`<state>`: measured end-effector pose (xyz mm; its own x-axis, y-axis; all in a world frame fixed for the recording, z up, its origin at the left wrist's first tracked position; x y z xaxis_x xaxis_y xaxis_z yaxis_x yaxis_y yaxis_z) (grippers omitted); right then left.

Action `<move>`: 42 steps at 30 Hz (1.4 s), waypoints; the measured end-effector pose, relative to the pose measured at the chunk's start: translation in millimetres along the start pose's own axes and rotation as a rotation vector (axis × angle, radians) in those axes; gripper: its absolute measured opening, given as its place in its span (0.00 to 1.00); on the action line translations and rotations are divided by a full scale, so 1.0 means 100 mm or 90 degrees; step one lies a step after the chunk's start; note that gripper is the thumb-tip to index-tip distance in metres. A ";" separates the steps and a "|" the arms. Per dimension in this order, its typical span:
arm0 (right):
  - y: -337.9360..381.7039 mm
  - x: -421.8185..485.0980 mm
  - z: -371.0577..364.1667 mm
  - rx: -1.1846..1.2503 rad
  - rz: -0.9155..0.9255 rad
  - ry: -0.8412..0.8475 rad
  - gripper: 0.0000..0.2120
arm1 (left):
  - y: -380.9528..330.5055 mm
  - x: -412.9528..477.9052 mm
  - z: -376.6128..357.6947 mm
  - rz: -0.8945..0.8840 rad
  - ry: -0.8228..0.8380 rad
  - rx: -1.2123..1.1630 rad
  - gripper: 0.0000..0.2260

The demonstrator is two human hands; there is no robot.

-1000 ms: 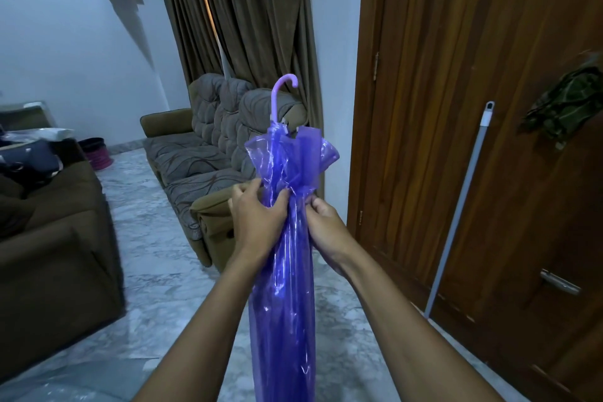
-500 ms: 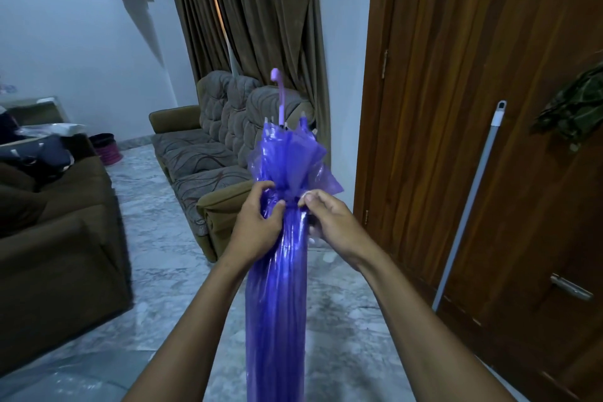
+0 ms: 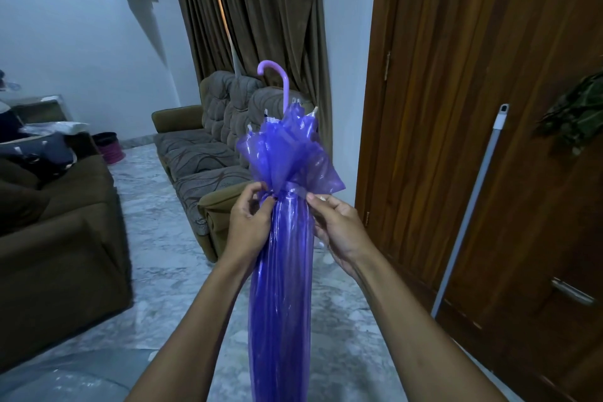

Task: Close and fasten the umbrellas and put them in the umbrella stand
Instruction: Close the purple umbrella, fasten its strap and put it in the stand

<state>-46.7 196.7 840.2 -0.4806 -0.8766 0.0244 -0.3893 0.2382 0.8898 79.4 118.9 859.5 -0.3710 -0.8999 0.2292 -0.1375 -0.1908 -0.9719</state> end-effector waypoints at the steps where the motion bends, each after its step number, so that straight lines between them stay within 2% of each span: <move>1: 0.03 0.01 -0.01 -0.046 0.013 -0.013 0.11 | -0.02 -0.01 -0.01 -0.002 -0.006 0.014 0.10; 4: 0.13 -0.01 -0.03 -0.154 0.059 -0.034 0.07 | -0.09 -0.03 -0.01 -0.012 0.000 0.063 0.09; 7: 0.18 -0.03 -0.01 -0.183 0.084 -0.056 0.07 | -0.12 -0.07 -0.02 -0.013 0.096 0.185 0.07; 10: 0.19 -0.05 -0.03 -0.187 0.092 -0.057 0.06 | -0.11 -0.09 0.01 0.012 0.181 0.274 0.28; 11: 0.19 -0.06 -0.05 -0.195 0.095 -0.058 0.05 | -0.12 -0.10 0.01 0.022 0.199 0.297 0.31; 13: 0.19 -0.06 -0.09 -0.214 0.094 -0.057 0.05 | -0.15 -0.12 0.01 0.035 0.223 0.315 0.30; 16: 0.17 -0.04 -0.14 -0.181 0.059 -0.024 0.08 | -0.19 -0.13 0.02 0.024 0.246 0.268 0.26; 18: 0.16 -0.04 -0.18 -0.178 0.031 0.006 0.11 | -0.18 -0.15 0.04 0.022 0.240 0.220 0.27; 22: 0.17 -0.04 -0.27 -0.136 0.007 0.066 0.13 | -0.15 -0.17 0.09 0.006 0.145 0.099 0.22; 25: 0.16 -0.06 -0.24 -0.170 0.019 0.043 0.14 | -0.12 -0.15 0.14 0.016 0.085 0.015 0.19; 28: 0.13 -0.06 -0.18 -0.239 0.036 0.002 0.10 | -0.11 -0.11 0.22 0.042 0.058 -0.042 0.21; 30: 0.10 -0.04 -0.14 -0.221 0.030 -0.026 0.09 | -0.13 -0.11 0.25 0.067 0.072 -0.099 0.21; 32: 0.02 -0.02 -0.14 -0.163 -0.016 -0.032 0.12 | -0.13 -0.13 0.24 0.093 0.119 -0.159 0.21; 35: -0.07 -0.02 -0.19 -0.053 -0.110 0.016 0.16 | -0.10 -0.15 0.22 0.118 0.188 -0.226 0.25; 38: -0.06 -0.01 -0.24 0.063 -0.130 0.048 0.11 | -0.07 -0.14 0.20 0.138 0.188 -0.205 0.23; 42: -0.10 0.01 -0.24 0.072 -0.106 -0.002 0.05 | -0.11 -0.18 0.12 0.077 0.199 -0.056 0.17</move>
<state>-24.6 183.0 842.4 -0.4049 -0.9064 -0.1204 -0.5491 0.1358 0.8247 98.8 132.5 865.0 -0.6509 -0.7477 0.1311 -0.1495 -0.0430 -0.9878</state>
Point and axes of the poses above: each hand's wrist, its own x-axis towards the middle knuckle, its own z-axis out of the back of the hand, y = z × x, the point moved 4 cm from there along x, towards the middle knuckle
